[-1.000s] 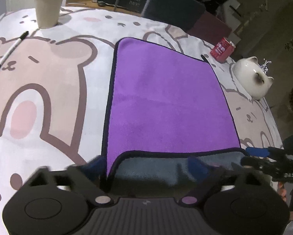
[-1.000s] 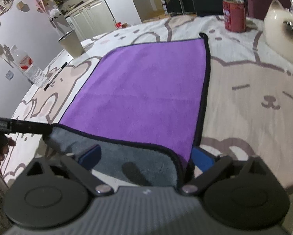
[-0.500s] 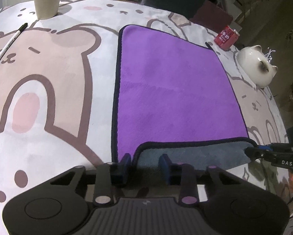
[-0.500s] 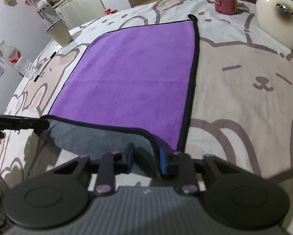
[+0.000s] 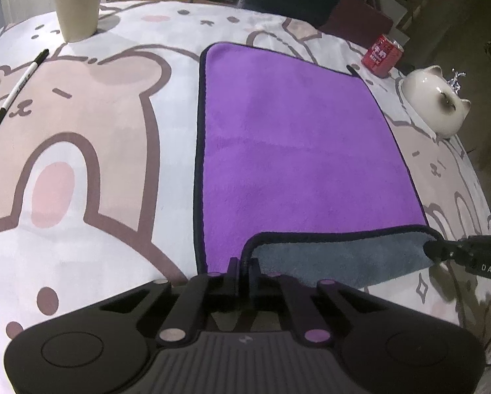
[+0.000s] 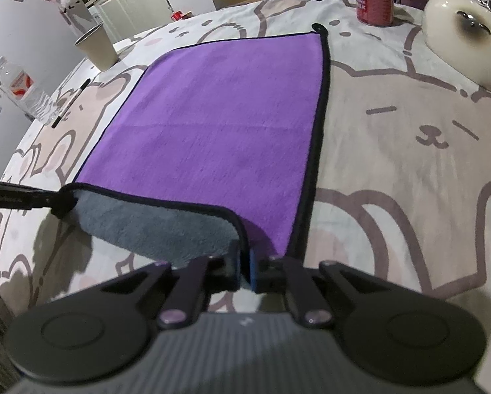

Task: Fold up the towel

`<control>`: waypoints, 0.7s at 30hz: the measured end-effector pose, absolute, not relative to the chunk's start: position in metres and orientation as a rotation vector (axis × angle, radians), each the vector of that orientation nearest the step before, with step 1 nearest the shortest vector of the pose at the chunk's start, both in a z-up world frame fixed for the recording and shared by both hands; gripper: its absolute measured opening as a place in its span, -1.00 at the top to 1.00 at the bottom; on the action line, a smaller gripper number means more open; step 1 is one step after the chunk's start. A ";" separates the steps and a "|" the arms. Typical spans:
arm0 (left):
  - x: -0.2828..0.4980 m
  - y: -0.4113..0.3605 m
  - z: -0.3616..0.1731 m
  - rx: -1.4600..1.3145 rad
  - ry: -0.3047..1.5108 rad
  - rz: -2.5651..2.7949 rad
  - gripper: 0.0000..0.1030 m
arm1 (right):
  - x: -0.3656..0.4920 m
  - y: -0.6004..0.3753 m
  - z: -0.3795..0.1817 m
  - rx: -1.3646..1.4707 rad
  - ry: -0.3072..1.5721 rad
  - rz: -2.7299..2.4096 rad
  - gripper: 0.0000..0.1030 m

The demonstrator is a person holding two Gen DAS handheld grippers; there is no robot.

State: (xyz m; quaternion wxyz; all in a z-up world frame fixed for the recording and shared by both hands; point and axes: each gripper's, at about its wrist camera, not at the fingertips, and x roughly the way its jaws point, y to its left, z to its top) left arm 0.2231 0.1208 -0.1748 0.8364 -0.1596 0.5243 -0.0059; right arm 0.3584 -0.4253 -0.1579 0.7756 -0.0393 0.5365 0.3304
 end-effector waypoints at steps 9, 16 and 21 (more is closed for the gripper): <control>0.238 0.125 -0.159 -0.334 1.028 0.020 0.91 | 0.369 -0.427 -0.150 -0.062 1.107 0.683 0.89; 0.258 0.132 -0.151 -0.330 0.978 0.034 0.91 | 0.383 -0.423 -0.140 -0.047 1.040 0.669 0.89; 0.277 0.137 -0.150 -0.342 0.962 0.049 0.91 | 0.399 -0.421 -0.131 -0.025 1.000 0.659 0.89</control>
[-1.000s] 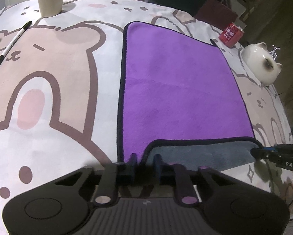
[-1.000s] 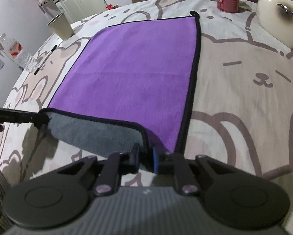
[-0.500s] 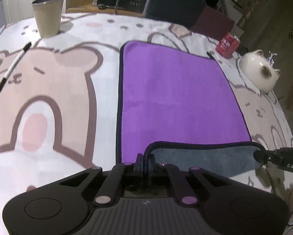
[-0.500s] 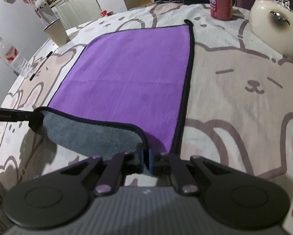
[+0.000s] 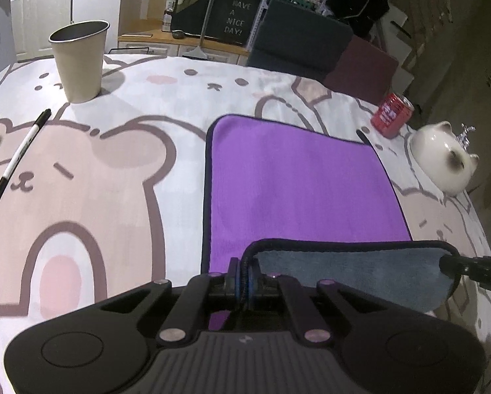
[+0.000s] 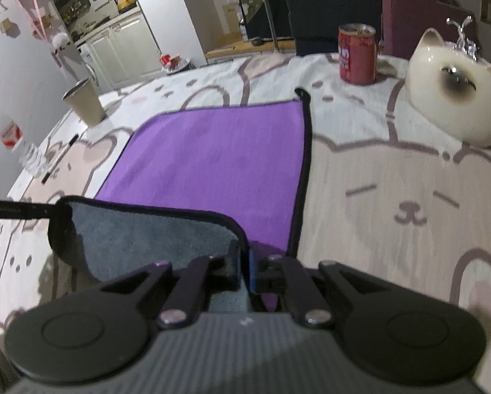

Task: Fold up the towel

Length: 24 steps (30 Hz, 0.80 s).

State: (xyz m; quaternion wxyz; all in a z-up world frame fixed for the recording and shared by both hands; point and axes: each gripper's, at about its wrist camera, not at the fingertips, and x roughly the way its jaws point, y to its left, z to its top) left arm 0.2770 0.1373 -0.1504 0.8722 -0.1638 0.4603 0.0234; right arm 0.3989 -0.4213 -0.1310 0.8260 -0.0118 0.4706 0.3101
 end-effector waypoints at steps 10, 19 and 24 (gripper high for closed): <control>0.315 0.147 -0.148 -0.349 0.943 0.085 0.91 | 0.434 -0.407 -0.127 -0.028 0.959 0.649 0.89; 0.358 0.153 -0.141 -0.309 0.929 0.095 0.91 | 0.471 -0.390 -0.124 -0.037 0.937 0.638 0.89; 0.379 0.154 -0.139 -0.286 0.928 0.092 0.91 | 0.489 -0.384 -0.126 -0.044 0.940 0.625 0.89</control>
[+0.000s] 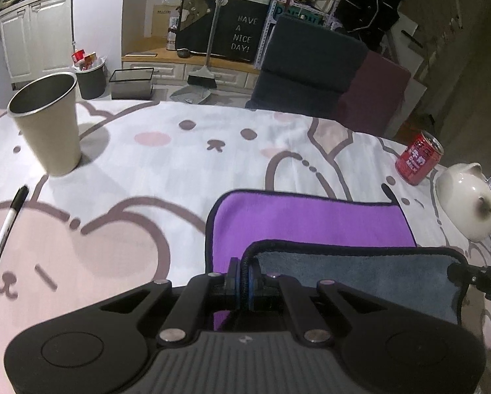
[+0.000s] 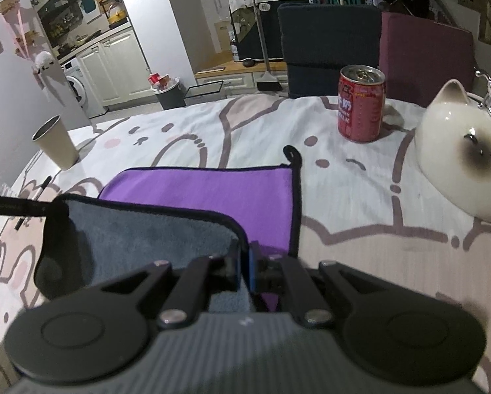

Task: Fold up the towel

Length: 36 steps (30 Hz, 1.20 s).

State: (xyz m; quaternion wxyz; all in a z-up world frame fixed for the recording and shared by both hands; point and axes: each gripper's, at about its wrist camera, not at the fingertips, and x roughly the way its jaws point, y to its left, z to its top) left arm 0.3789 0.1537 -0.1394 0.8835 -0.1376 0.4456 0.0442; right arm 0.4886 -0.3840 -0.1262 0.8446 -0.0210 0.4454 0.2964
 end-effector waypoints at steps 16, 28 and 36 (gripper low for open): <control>0.428 0.165 -0.139 -0.242 0.942 0.105 0.90 | 0.541 -0.356 -0.128 -0.100 0.927 0.601 0.88; 0.465 0.171 -0.138 -0.199 0.940 0.117 0.90 | 0.571 -0.329 -0.130 -0.159 0.913 0.568 0.87; 0.478 0.167 -0.150 -0.195 0.955 0.096 0.90 | 0.582 -0.318 -0.139 -0.199 0.937 0.528 0.87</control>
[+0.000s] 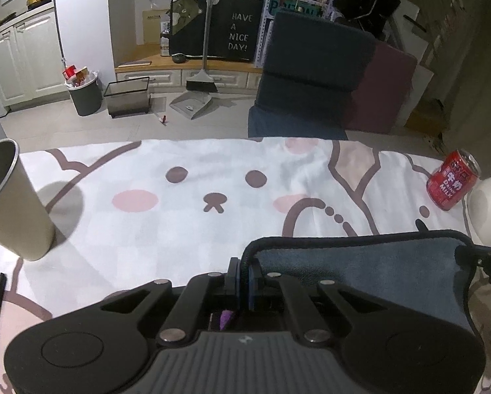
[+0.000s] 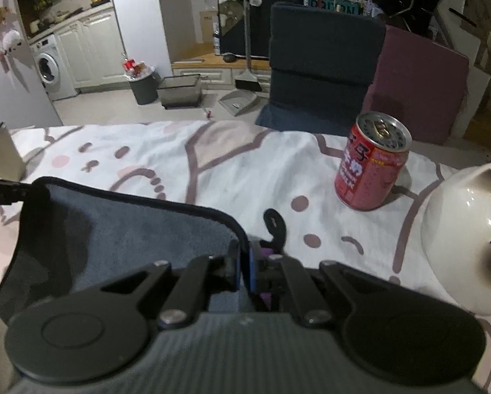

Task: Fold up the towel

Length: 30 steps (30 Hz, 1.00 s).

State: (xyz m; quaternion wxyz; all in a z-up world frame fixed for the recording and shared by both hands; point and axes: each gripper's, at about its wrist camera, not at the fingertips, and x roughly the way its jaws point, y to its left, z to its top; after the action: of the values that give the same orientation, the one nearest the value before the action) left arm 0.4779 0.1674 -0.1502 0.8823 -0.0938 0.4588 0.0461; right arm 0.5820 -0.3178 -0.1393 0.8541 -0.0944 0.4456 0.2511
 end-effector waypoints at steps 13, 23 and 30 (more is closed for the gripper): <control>0.472 0.164 -0.159 -0.220 0.979 0.134 -0.17 | 0.577 -0.326 -0.148 -0.117 0.935 0.544 -0.10; 0.452 0.148 -0.130 -0.183 0.916 0.131 -1.00 | 0.559 -0.333 -0.128 -0.091 0.885 0.546 -0.79; 0.432 0.135 -0.113 -0.165 0.900 0.128 -1.00 | 0.543 -0.340 -0.112 -0.055 0.875 0.535 -0.99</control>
State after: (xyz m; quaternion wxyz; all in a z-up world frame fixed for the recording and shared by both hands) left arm 0.4315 0.1347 -0.1130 0.8952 -0.0796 0.4342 0.0617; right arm 0.5432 -0.3404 -0.1117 0.8710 -0.0264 0.4184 0.2561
